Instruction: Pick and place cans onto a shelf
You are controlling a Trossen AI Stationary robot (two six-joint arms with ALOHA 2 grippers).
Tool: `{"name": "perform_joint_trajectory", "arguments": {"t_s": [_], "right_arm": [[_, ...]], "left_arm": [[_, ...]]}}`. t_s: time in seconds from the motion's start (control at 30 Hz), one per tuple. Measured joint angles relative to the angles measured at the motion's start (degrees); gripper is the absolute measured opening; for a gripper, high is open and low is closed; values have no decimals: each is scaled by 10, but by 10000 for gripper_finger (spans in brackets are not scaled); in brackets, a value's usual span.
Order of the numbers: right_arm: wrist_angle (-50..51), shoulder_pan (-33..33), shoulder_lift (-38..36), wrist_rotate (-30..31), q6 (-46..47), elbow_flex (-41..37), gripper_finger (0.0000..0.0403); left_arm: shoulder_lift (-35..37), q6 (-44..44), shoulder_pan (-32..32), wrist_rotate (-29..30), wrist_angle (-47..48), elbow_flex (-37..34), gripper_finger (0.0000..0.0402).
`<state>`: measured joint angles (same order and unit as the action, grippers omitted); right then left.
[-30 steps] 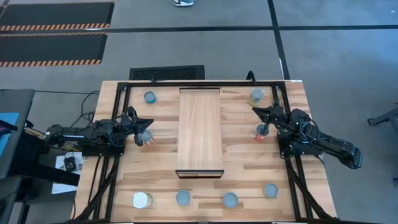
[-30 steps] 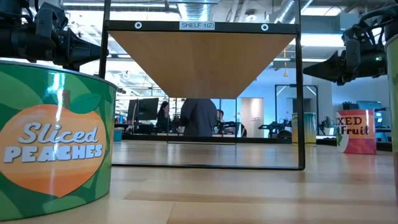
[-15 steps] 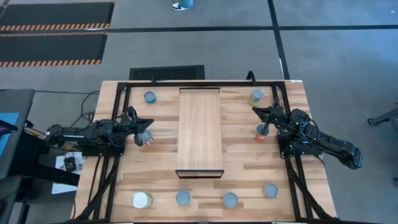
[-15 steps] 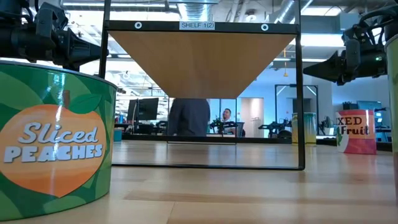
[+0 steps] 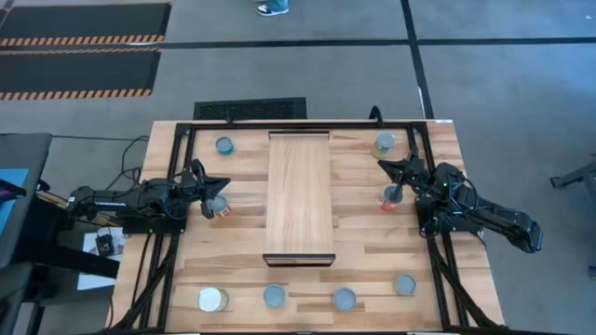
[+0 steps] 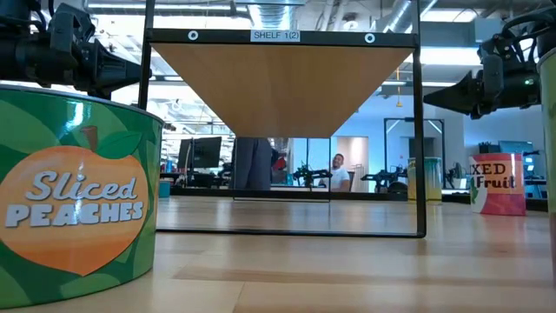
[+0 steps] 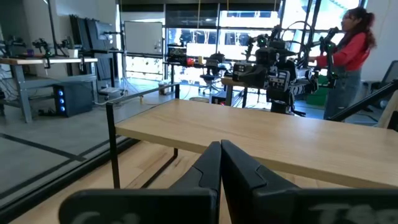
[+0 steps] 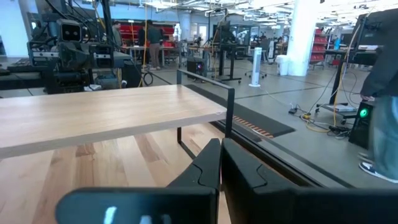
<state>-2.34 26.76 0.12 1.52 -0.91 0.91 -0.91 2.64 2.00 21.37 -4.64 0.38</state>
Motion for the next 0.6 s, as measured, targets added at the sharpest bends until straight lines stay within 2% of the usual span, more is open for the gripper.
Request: {"name": "perform_joint_trajectory", "arguments": {"t_s": [0.33, 0.47, 0.6], "right_arm": [[-23, 0, 0, 0, 101, 0, 38], [-70, 0, 0, -19, 106, 0, 36], [-112, -13, 1, -57, 80, 1, 10]], "left_arm": [[0, 0, 0, 0, 0, 0, 0], [0, 0, 0, 0, 0, 0, 0], [0, 0, 0, 0, 0, 0, 0]]}}
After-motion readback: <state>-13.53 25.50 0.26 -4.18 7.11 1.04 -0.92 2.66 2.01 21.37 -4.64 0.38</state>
